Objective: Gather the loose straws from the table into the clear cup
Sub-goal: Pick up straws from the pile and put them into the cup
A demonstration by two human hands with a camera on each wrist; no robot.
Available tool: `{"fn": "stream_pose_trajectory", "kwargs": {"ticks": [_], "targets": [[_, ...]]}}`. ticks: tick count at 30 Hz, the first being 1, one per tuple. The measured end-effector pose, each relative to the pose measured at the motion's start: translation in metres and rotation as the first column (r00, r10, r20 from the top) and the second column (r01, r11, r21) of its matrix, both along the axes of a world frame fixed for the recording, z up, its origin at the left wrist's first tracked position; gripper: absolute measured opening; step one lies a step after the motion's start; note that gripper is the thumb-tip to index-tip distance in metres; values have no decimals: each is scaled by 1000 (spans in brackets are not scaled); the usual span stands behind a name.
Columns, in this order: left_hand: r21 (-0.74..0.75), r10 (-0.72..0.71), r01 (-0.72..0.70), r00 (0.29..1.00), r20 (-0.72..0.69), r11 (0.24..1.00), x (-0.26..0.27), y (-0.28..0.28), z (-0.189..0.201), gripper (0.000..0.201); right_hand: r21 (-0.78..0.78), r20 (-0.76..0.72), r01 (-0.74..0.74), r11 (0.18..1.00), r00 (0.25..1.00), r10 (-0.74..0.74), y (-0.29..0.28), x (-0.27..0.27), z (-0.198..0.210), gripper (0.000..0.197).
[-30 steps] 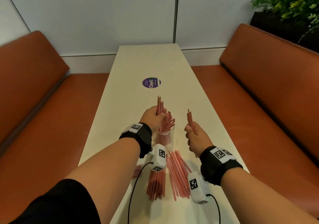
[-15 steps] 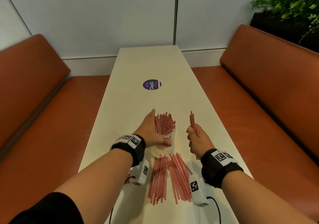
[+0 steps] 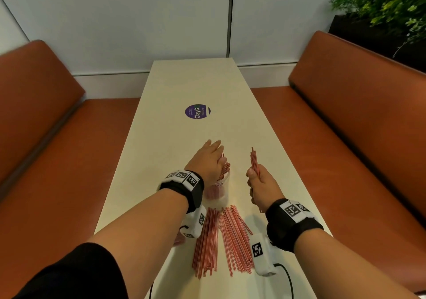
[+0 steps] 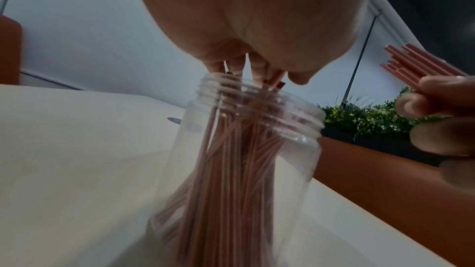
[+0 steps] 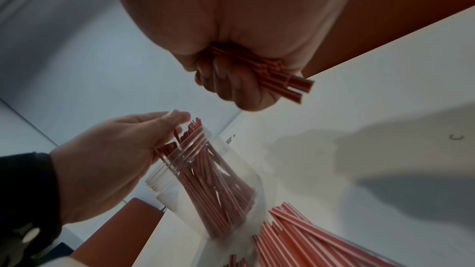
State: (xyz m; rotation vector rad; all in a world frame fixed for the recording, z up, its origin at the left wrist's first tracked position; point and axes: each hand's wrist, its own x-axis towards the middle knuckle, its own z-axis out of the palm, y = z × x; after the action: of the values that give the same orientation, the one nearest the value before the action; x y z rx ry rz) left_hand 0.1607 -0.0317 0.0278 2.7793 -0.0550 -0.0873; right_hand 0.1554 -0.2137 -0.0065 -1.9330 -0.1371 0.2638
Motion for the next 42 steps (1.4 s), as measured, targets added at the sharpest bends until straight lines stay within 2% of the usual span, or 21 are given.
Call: {"fn": "stream_pose_trajectory", "kwargs": {"ticks": [5, 9, 12, 13, 15, 17, 19, 22, 26, 28, 31, 36, 39, 42], "targets": [[44, -50, 48, 998, 42, 998, 1, 2, -8, 66, 3, -4, -7, 1000, 1000, 7, -1, -2, 1, 22], [-47, 75, -72, 994, 81, 996, 8, -3, -4, 37, 9, -11, -14, 1000, 1000, 14, -1, -3, 3, 23], [-192, 152, -137, 986, 65, 972, 8, -2, 4, 36, 71, -66, -11, 997, 998, 16, 5, -3, 10, 30], [-291, 168, -151, 985, 33, 945, 5, 2, 5, 42, 108, -86, -11, 994, 996, 20, 9, -2, 15, 32], [-432, 141, -153, 988, -59, 889, -3, 15, 5, 70, 172, -95, -20, 985, 995, 37, 18, 2, 26, 33], [-403, 92, -141, 986, -139, 904, -13, 31, 0, 106, 243, -83, -34, 970, 995, 56, 29, 8, 39, 32], [-325, 61, -126, 977, -203, 937, -21, 41, -7, 128, 339, -73, -41, 940, 995, 69, 42, 15, 48, 31], [-270, 40, -104, 972, -232, 957, -26, 41, -17, 130, 442, -49, -72, 894, 993, 104, 64, 23, 55, 30], [-329, 41, -105, 980, -195, 939, -22, 43, -29, 128, 522, -89, -63, 850, 988, 128, 87, 24, 51, 25], [-368, 25, -86, 986, -167, 926, -23, 42, -28, 117, 454, -53, -109, 884, 987, 149, 92, 24, 42, 22], [-398, 11, -56, 993, -115, 916, -24, 41, -24, 89, 353, -47, -158, 922, 981, 186, 94, 22, 32, 18], [-403, 31, -75, 993, -115, 912, -27, 38, -19, 82, 329, -70, -134, 935, 984, 166, 96, 21, 31, 20], [-381, 56, -104, 989, -135, 919, -25, 36, -18, 95, 304, -29, -141, 942, 987, 157, 96, 21, 37, 17], [-388, 80, -149, 979, -187, 910, -30, 37, -12, 131, 314, 74, -151, 937, 988, 135, 92, 23, 56, 16]]}}
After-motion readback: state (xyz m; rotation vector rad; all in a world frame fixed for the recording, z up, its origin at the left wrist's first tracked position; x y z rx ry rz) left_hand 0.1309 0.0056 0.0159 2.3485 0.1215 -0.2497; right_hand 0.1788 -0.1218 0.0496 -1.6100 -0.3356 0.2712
